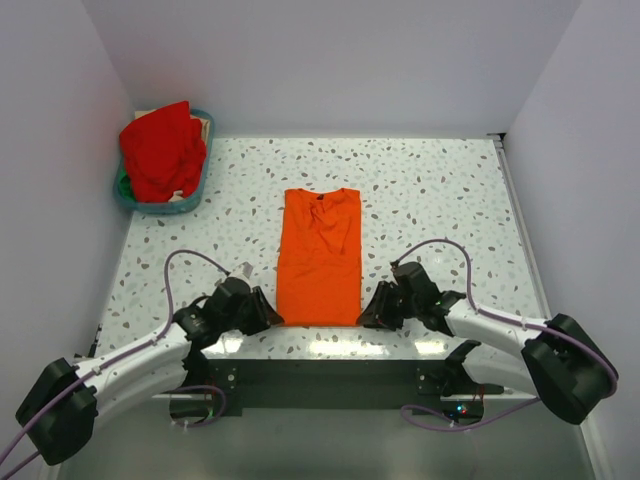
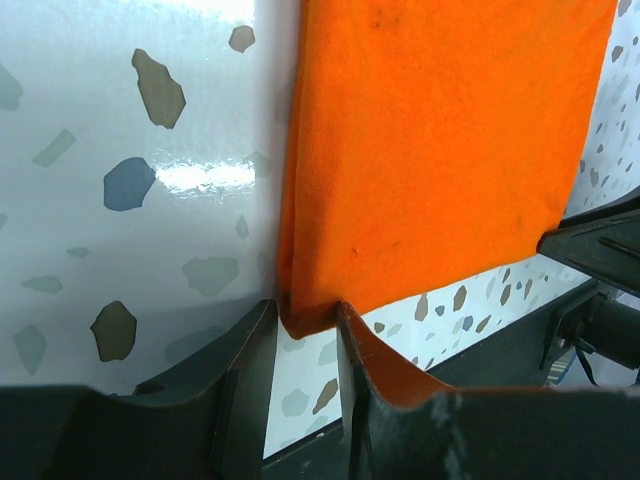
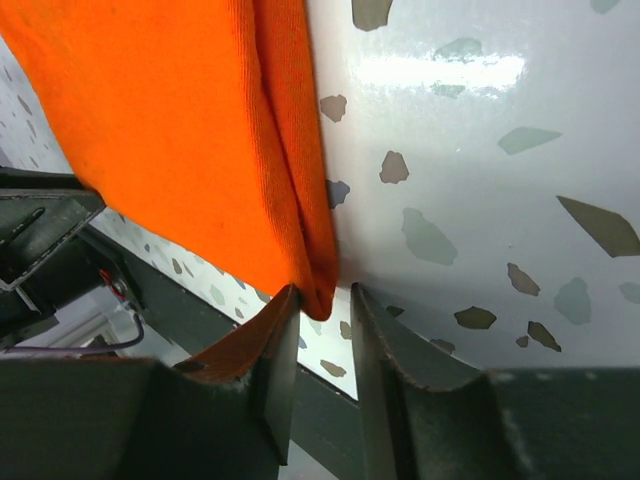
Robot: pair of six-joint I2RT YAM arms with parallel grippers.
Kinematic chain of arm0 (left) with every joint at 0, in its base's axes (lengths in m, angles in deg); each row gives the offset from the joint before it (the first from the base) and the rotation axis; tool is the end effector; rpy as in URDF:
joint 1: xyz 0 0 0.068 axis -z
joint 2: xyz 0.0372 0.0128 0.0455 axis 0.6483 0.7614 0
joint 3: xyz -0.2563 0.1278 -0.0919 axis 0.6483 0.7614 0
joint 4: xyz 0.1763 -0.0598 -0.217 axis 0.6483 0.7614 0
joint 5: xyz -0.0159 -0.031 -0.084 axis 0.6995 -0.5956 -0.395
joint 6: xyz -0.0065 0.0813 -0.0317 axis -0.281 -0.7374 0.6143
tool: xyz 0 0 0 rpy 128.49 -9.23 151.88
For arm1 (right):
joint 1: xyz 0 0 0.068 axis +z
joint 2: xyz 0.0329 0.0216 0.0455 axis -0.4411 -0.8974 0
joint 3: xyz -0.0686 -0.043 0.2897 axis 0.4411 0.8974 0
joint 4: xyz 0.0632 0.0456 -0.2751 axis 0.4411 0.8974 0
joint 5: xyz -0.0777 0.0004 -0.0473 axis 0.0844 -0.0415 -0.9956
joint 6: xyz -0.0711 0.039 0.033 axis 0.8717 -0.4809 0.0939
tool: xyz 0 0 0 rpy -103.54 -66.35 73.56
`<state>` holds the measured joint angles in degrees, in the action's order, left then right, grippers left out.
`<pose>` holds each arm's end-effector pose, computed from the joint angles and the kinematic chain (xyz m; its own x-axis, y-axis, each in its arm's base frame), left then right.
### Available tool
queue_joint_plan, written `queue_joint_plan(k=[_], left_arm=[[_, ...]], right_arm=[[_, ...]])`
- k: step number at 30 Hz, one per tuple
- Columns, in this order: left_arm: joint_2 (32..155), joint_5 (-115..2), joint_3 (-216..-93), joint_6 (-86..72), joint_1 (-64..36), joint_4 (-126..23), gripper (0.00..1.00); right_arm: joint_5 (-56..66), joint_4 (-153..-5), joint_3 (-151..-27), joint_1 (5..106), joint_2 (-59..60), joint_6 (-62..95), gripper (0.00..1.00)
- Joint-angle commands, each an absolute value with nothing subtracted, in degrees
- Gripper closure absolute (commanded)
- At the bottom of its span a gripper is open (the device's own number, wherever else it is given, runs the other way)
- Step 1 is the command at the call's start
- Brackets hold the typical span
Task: Fold and stack the t-shirts
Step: Fold the tshirt
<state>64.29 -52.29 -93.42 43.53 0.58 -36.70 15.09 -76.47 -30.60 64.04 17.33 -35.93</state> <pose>0.1288 -0.1198 0.1073 -0.8725 -0.4066 -0.2710 -0.1635 0.7656 -0.6222 0.1564 0.1516 0.1065 -0.9451 0.3017 -0.1256 0.1435 0.7284 0.6700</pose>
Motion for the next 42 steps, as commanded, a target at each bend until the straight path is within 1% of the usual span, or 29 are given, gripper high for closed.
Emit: queue_joint_plan(k=[1, 5, 6, 8, 9, 10, 11, 14, 20, 22, 27, 33, 34, 38, 42], left_arm=[[65.48, -52.08, -91.62, 43.74, 1.16, -36.94, 0.67], [66.97, -52.95, -91.36, 43.38, 1.77, -39.40, 0.73], [67.07, -53.13, -91.44, 43.38, 1.95, -39.84, 0.79], [67.42, -53.57, -91.53, 43.30, 2.21, -40.90, 0.85], [67.51, -53.75, -91.79, 43.21, 2.39, -40.99, 0.93], [67.51, -53.84, -92.05, 43.12, 2.48, -40.64, 0.97], [67.07, -53.84, -92.84, 42.86, 2.74, -40.29, 1.00], [65.49, -53.49, -94.60, 42.33, 3.18, -37.48, 1.00], [61.27, -52.61, -101.62, 40.75, 3.53, -30.72, 1.00], [61.18, -52.43, -102.95, 40.57, 3.53, -30.27, 1.00], [63.90, -50.24, -107.69, 39.17, 3.45, -30.00, 1.00], [70.13, -46.11, -116.04, 35.83, 3.27, -30.09, 1.00], [72.40, -45.67, -117.27, 35.39, 3.09, -29.92, 1.00], [77.95, -45.31, -124.29, 32.84, 0.99, -30.79, 1.00], [83.67, -46.28, -130.71, 30.21, -4.54, -32.20, 1.00]], right_arm=[[16.20, -80.99, -29.54, 64.23, 16.25, -37.07, 0.70], [16.47, -82.59, -28.83, 64.15, 16.07, -37.86, 0.79], [16.29, -82.59, -28.83, 64.23, 16.16, -37.86, 0.80], [16.20, -82.33, -28.57, 64.15, 16.78, -37.86, 0.83], [16.20, -82.15, -28.57, 64.15, 16.95, -37.69, 0.87], [16.20, -81.80, -28.48, 64.15, 17.21, -37.68, 0.89], [16.29, -81.54, -28.65, 64.15, 18.00, -37.51, 0.94], [16.29, -79.70, -29.27, 64.23, 21.33, -36.02, 1.00], [12.96, -65.31, -34.98, 64.23, 29.94, -28.21, 1.00], [12.25, -62.05, -37.25, 64.23, 31.01, -26.88, 1.00], [10.14, -59.13, -40.69, 64.15, 31.46, -24.24, 1.00], [5.31, -56.76, -48.51, 64.15, 27.77, -20.02, 1.00], [4.35, -55.97, -51.30, 64.15, 26.98, -19.41, 1.00], [-0.05, -54.47, -58.96, 64.06, 20.23, -15.55, 1.00], [-2.52, -53.85, -67.49, 62.57, 12.22, -12.38, 1.00]])
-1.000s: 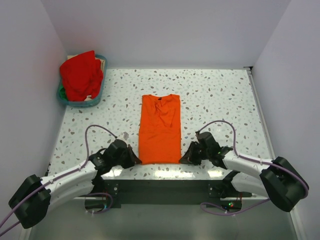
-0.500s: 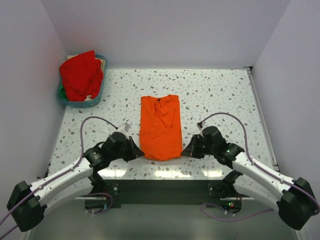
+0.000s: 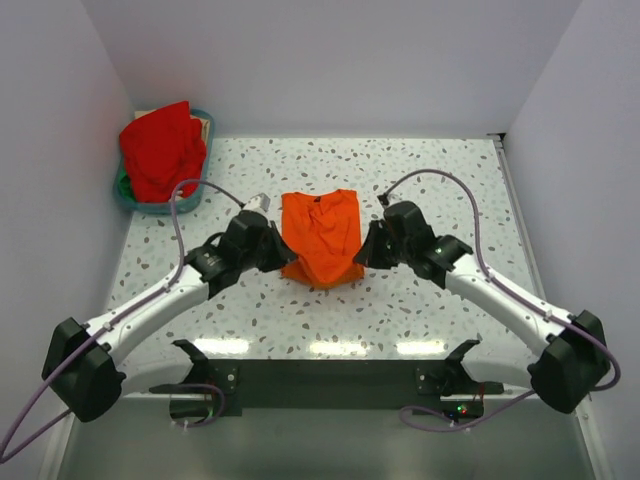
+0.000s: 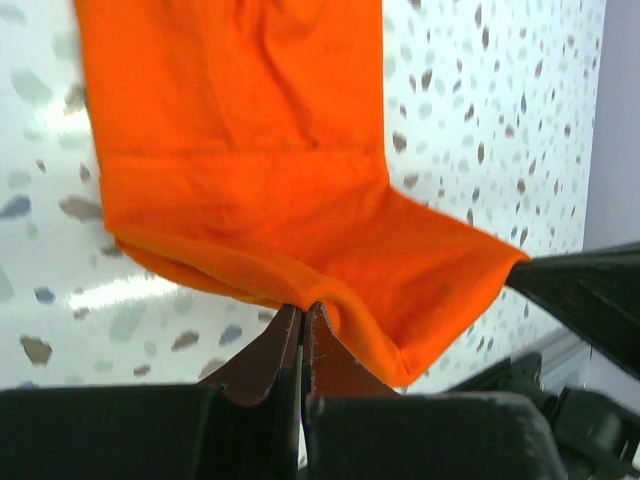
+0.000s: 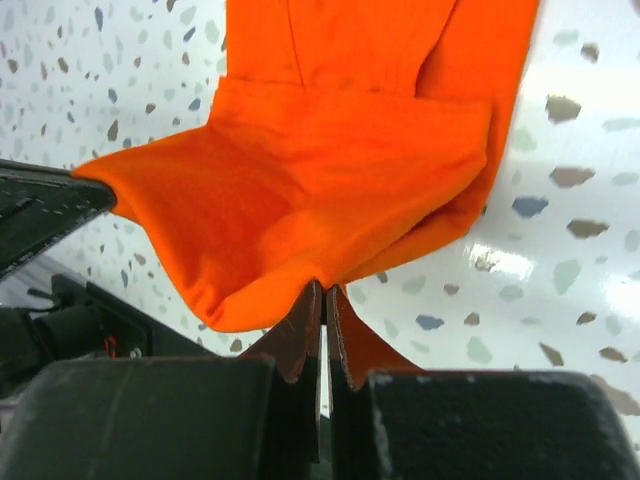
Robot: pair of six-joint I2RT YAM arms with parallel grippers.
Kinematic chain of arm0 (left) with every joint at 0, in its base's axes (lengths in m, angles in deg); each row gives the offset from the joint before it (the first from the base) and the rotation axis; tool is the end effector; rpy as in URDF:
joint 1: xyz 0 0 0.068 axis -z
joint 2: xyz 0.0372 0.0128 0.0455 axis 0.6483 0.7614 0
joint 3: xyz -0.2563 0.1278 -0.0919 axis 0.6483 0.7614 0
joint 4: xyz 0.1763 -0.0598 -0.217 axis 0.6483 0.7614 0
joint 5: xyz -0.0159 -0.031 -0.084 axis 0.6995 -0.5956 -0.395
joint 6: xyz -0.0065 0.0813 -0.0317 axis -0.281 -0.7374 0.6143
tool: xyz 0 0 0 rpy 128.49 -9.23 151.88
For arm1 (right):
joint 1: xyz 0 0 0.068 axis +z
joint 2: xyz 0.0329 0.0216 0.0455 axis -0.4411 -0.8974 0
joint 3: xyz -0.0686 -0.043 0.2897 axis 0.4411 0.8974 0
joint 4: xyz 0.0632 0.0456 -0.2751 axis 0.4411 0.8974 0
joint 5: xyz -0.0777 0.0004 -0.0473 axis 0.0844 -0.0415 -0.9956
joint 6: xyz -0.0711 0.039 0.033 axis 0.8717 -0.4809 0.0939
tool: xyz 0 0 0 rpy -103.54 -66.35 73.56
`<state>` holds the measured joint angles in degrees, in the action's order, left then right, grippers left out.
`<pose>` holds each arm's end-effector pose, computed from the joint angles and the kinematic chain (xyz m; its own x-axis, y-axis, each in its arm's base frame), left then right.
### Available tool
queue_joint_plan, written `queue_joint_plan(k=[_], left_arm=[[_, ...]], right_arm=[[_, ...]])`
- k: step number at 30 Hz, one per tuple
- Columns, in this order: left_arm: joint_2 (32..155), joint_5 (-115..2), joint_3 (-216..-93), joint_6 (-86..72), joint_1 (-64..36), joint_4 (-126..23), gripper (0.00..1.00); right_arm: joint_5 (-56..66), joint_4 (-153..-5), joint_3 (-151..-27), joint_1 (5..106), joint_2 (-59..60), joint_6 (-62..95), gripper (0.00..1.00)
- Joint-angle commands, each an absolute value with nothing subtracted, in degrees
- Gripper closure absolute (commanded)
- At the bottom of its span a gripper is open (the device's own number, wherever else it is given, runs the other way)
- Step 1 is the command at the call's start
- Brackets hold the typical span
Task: Fold and stack the t-shirts
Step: Fold the tshirt
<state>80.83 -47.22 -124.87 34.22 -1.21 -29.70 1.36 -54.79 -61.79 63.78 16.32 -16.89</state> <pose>0.2154 -0.1745 0.2411 -0.7949 -0.3758 -0.4764 -0.0121 0.7948 -0.6067 0.2245 0.1798 0.2579 -0.8225 0.1793 -0.5398 -0.1565 0.8410 0.5178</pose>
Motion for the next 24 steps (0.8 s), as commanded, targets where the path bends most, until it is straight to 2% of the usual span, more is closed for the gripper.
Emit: queue_joint_plan(k=[1, 8, 13, 17, 18, 19, 20, 21, 22, 23, 24], left_arm=[[86.20, -46.89, -132.03, 29.59, -5.86, -32.64, 1.00], [103.78, -51.46, -148.18, 23.88, -15.96, -37.82, 1.00], [123.79, -56.90, -159.45, 22.82, -20.81, -42.39, 1.00], [134.72, -60.60, -168.84, 22.64, -24.32, -45.03, 1.00], [136.40, -60.78, -170.27, 22.64, -24.85, -44.95, 0.99], [138.85, -61.65, -171.93, 22.64, -25.55, -45.47, 0.93], [139.66, -62.01, -172.38, 22.82, -26.60, -46.00, 0.82], [140.19, -62.36, -172.65, 22.82, -27.14, -46.96, 0.77], [140.19, -62.71, -172.74, 22.73, -27.66, -47.32, 0.72], [139.76, -62.72, -172.48, 22.56, -28.71, -47.41, 0.63], [139.14, -62.63, -171.96, 22.55, -29.16, -48.19, 0.58]], right_arm=[[-2.52, -53.94, -70.98, 61.87, 10.47, -11.68, 1.00], [4.77, -59.56, -87.78, 50.01, -11.67, -8.33, 1.00], [9.34, -59.31, -108.87, 45.52, -33.61, -7.98, 1.00], [13.56, -55.79, -124.52, 44.64, -47.45, -7.62, 0.98], [14.78, -55.44, -128.37, 44.11, -49.73, -7.89, 0.94], [15.23, -55.00, -129.98, 43.93, -51.41, -8.58, 0.82], [15.50, -54.99, -131.21, 43.50, -53.60, -8.94, 0.75], [15.76, -55.08, -132.18, 42.80, -54.06, -9.29, 0.67], [15.59, -55.69, -132.19, 42.35, -54.06, -9.47, 0.55], [15.24, -55.96, -132.02, 41.83, -53.89, -9.56, 0.49], [14.89, -56.14, -131.58, 40.69, -53.02, -9.56, 0.43]])
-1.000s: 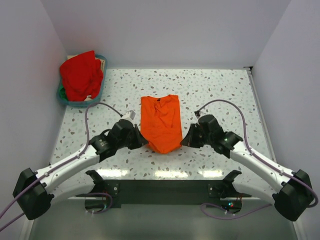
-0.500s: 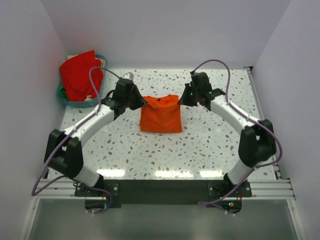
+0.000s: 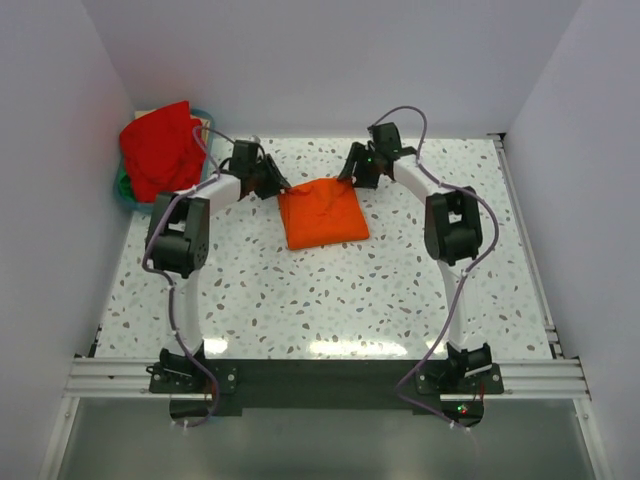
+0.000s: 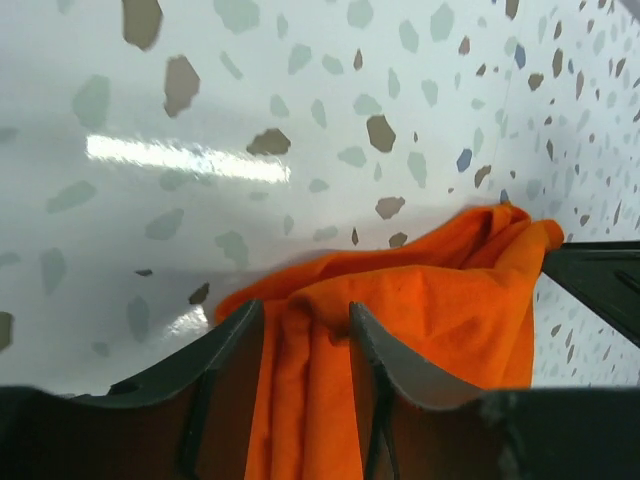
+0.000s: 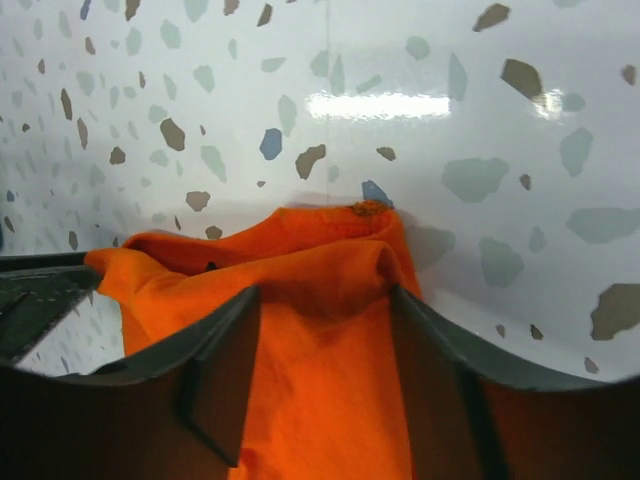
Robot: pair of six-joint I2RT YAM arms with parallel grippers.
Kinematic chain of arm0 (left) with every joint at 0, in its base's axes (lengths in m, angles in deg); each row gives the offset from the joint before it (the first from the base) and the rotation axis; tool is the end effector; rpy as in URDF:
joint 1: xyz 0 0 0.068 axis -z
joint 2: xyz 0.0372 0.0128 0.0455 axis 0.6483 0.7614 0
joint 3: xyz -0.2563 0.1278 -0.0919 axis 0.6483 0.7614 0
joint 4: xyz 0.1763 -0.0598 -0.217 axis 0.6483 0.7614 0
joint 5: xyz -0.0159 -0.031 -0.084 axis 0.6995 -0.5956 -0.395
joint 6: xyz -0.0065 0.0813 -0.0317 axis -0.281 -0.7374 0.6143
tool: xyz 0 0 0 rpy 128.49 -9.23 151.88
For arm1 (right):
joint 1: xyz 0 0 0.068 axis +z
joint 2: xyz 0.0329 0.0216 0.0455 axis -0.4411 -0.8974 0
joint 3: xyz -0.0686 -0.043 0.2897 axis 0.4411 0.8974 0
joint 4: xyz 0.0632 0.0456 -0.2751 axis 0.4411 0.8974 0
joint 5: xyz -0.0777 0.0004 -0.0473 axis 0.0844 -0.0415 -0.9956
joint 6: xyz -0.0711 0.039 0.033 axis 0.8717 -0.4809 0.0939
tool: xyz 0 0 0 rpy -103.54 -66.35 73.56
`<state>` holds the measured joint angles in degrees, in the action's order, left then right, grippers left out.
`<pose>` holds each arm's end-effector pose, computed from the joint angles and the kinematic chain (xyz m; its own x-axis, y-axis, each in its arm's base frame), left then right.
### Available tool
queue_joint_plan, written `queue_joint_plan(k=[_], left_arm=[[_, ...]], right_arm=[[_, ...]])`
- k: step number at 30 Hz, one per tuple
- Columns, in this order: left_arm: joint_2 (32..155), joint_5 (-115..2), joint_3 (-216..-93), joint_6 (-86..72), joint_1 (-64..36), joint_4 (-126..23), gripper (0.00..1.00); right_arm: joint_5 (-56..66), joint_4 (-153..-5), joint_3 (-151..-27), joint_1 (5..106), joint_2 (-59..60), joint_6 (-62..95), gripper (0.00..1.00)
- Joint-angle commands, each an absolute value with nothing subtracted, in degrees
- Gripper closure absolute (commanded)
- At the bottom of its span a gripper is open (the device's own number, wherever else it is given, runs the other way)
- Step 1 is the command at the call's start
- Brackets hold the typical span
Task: Fold and stack the t-shirts
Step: Fold the tshirt
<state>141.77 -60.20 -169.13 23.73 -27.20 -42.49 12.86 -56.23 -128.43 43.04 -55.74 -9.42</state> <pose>0.5257 -0.1404 0.1416 -0.7464 -0.4972 -0.4424 -0.1714 0.7860 -0.5940 0.5806 0.1977 0.1584 -0.8241 0.2946 -0.4839 -0.0156 0.8421 0.5391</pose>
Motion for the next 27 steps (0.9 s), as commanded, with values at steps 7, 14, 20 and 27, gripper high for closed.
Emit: queue_joint_plan(k=[7, 14, 20, 27], left_arm=[[132.28, -62.18, -167.12, 22.11, -31.01, -51.97, 0.50], [137.72, -57.99, -174.13, 16.59, -27.32, -44.69, 0.50], [140.63, -52.18, -176.43, 12.72, -24.77, -40.11, 0.51], [142.56, -48.74, -178.80, 10.34, -23.80, -37.39, 0.51]], right_arm=[[11.55, -60.42, -122.10, 39.45, -43.44, -7.63, 0.38], [9.53, -62.90, -114.97, 43.66, -40.44, -4.90, 0.40], [4.17, -62.03, -118.03, 44.81, -45.08, -1.92, 0.40], [1.53, -59.39, -126.04, 44.81, -50.89, -1.03, 0.45]])
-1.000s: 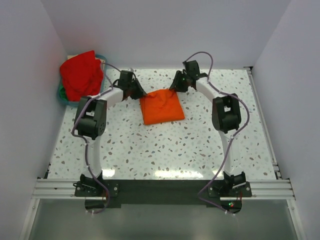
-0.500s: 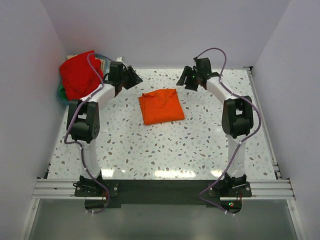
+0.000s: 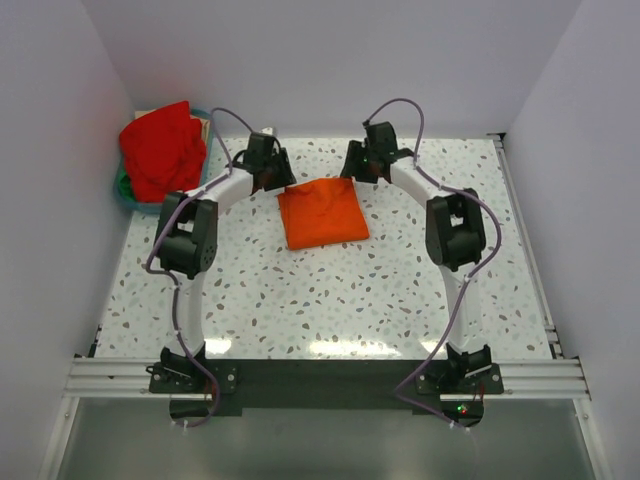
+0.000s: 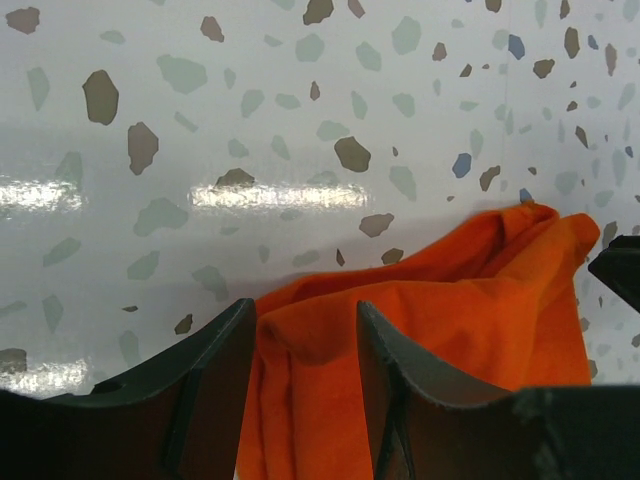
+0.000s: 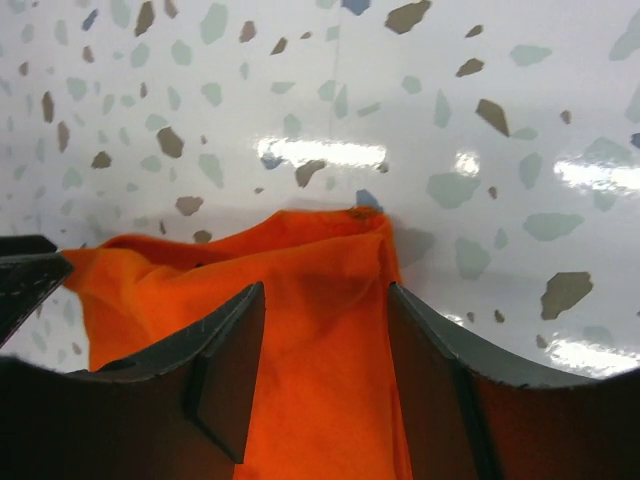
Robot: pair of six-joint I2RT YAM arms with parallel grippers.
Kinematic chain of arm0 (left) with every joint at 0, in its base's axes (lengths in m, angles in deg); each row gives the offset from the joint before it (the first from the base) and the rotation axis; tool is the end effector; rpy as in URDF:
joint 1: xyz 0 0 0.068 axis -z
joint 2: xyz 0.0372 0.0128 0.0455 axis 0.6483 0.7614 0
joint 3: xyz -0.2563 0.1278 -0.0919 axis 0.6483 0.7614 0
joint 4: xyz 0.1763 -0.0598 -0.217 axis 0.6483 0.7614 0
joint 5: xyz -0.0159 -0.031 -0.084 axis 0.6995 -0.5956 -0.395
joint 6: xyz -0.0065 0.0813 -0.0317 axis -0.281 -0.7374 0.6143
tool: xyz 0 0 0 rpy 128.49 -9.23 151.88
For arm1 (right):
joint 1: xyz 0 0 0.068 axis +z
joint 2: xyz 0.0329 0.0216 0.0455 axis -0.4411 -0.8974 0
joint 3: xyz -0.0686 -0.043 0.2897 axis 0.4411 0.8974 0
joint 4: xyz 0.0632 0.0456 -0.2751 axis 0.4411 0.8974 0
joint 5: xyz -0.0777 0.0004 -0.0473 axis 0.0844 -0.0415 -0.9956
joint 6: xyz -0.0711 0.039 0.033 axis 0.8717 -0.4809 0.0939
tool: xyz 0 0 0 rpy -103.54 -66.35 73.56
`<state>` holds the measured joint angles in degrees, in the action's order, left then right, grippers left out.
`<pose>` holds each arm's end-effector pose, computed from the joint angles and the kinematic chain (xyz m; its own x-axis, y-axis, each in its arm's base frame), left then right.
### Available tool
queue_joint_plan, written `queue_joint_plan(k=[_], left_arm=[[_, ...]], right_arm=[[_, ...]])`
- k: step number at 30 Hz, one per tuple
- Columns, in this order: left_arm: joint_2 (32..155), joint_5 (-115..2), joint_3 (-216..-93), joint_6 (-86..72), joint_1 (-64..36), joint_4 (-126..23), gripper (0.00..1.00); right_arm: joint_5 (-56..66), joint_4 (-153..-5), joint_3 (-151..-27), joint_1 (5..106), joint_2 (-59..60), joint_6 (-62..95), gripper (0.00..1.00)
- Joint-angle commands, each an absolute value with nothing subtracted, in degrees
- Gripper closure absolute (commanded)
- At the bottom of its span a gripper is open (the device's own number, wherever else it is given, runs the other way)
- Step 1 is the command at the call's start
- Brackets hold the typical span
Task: Fold and stack the t-shirts
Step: Fold the tshirt
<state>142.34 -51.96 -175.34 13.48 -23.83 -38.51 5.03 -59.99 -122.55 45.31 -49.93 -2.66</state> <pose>0.5354 -0.1651 0.1675 -0.7183 -0.3345 -0.6100 -0.0526 0.9004 -0.4318 0.5634 0.2064 0.1844 -0.7518 0.1986 -0.6287 -0.1000 0.9082 0.4063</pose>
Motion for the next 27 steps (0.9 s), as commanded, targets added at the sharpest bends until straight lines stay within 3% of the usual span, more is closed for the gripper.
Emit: queue_joint_plan(k=[1, 15, 21, 27], left_arm=[[142.65, -48.65, -178.81, 10.25, -23.71, -37.39, 0.51], [143.53, -50.76, -178.45, 11.74, -22.84, -39.14, 0.58], [142.75, -51.03, -178.10, 12.45, -22.75, -39.23, 0.79], [141.60, -50.50, -177.49, 12.53, -22.75, -38.53, 0.86]], right_arm=[[1.00, -59.82, -126.13, 44.90, -50.99, -0.95, 0.46], [1.70, -58.51, -130.78, 44.90, -55.38, -2.53, 0.61], [2.05, -58.69, -130.43, 44.81, -55.47, -2.70, 0.70], [2.14, -58.42, -130.61, 44.81, -55.12, -2.79, 0.77]])
